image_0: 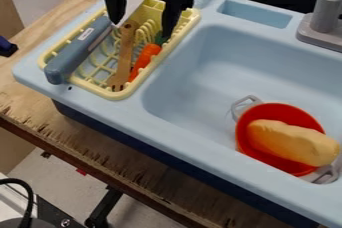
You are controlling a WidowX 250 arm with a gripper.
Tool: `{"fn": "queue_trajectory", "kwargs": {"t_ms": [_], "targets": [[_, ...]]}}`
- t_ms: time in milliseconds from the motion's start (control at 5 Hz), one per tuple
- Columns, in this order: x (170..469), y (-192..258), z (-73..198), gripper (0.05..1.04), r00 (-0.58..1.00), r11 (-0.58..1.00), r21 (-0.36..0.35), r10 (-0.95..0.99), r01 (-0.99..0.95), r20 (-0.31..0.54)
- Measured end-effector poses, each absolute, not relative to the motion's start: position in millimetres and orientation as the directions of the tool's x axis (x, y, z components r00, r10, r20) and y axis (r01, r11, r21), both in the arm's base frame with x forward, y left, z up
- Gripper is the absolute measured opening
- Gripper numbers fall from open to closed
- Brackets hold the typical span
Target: Take the bucket out of the sink
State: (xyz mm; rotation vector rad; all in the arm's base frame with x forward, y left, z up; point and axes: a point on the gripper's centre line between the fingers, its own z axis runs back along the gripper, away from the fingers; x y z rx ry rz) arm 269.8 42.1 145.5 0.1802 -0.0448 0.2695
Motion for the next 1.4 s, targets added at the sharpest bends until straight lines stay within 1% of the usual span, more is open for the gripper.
{"fn": "queue_trajectory", "kwargs": {"t_ms": [200, 400, 600, 800, 1000, 1200, 1400], "targets": [[267.9, 42.0, 138.7, 1.0, 0.964, 0.948, 0.177, 0.261, -0.264, 0.043], [267.8, 47.4, 148.5, 0.999, 0.968, 0.947, 0.203, 0.235, -0.247, 0.084], [267.8, 59.4, 161.1, 1.0, 0.972, 0.959, 0.165, 0.219, -0.23, 0.081], [264.4, 69.4, 160.4, 1.0, 0.973, 0.965, 0.127, 0.223, -0.23, 0.066], [260.4, 61.2, 159.0, 1.0, 0.978, 0.977, 0.048, 0.206, -0.207, 0.028], [262.9, 34.8, 157.6, 1.0, 0.975, 0.975, -0.007, 0.223, -0.223, 0.015], [258.5, -6.0, 150.7, 1.0, 0.982, 0.981, -0.051, 0.187, -0.188, -0.028]]}}
